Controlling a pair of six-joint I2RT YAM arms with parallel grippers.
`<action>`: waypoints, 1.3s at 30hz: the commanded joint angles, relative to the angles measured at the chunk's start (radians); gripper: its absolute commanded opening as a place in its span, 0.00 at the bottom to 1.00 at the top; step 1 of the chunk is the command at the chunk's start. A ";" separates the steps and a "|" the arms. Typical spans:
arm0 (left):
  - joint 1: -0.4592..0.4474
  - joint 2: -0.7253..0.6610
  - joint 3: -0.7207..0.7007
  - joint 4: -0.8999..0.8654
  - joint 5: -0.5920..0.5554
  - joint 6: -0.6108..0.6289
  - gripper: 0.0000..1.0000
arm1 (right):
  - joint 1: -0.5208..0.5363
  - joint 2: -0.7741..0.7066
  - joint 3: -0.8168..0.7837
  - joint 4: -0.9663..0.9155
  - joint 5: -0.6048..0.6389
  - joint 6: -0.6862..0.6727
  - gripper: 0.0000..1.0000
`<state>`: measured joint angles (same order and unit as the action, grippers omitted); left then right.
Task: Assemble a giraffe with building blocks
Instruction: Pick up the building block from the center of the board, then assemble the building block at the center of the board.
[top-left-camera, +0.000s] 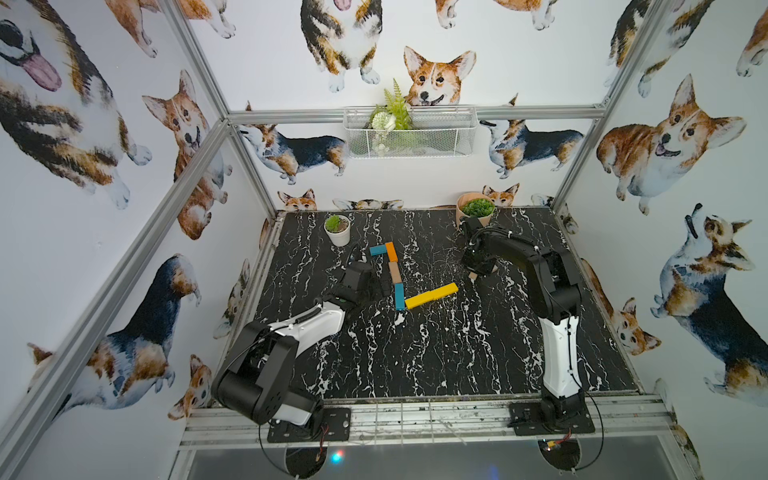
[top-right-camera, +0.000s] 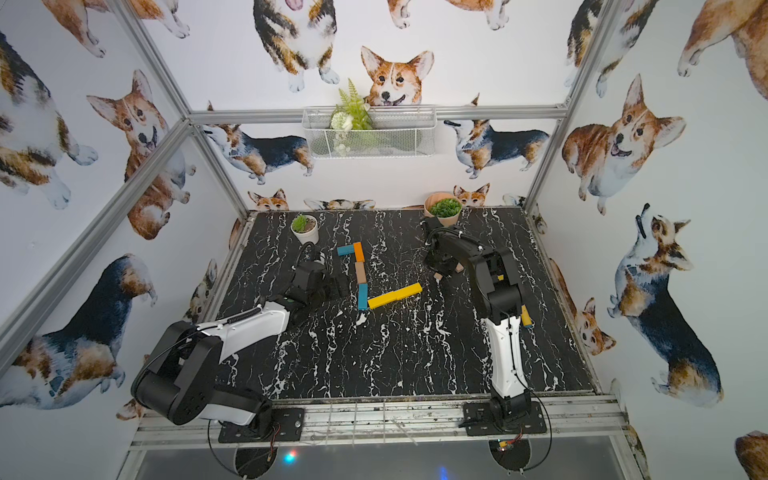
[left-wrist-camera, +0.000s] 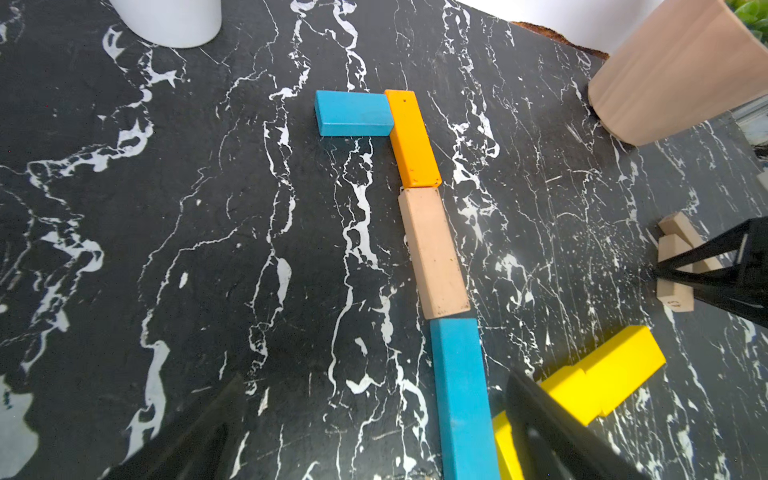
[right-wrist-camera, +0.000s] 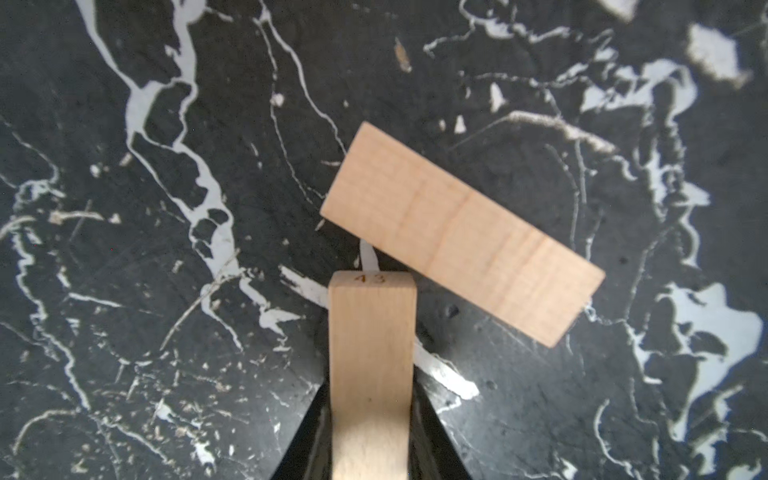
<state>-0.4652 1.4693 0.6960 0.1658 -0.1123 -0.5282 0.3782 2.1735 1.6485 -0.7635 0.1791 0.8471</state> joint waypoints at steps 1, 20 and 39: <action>-0.001 0.005 0.013 0.013 0.015 -0.001 1.00 | 0.005 -0.022 -0.046 -0.012 -0.007 0.033 0.27; 0.016 0.034 0.034 -0.072 -0.095 -0.080 1.00 | 0.450 -0.411 -0.393 0.116 -0.082 0.164 0.27; 0.024 0.019 0.038 -0.106 -0.160 -0.076 1.00 | 0.603 -0.196 -0.175 0.079 -0.256 0.208 0.29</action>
<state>-0.4431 1.4902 0.7273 0.0616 -0.2520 -0.5987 0.9726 1.9640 1.4448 -0.6369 -0.0616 0.9886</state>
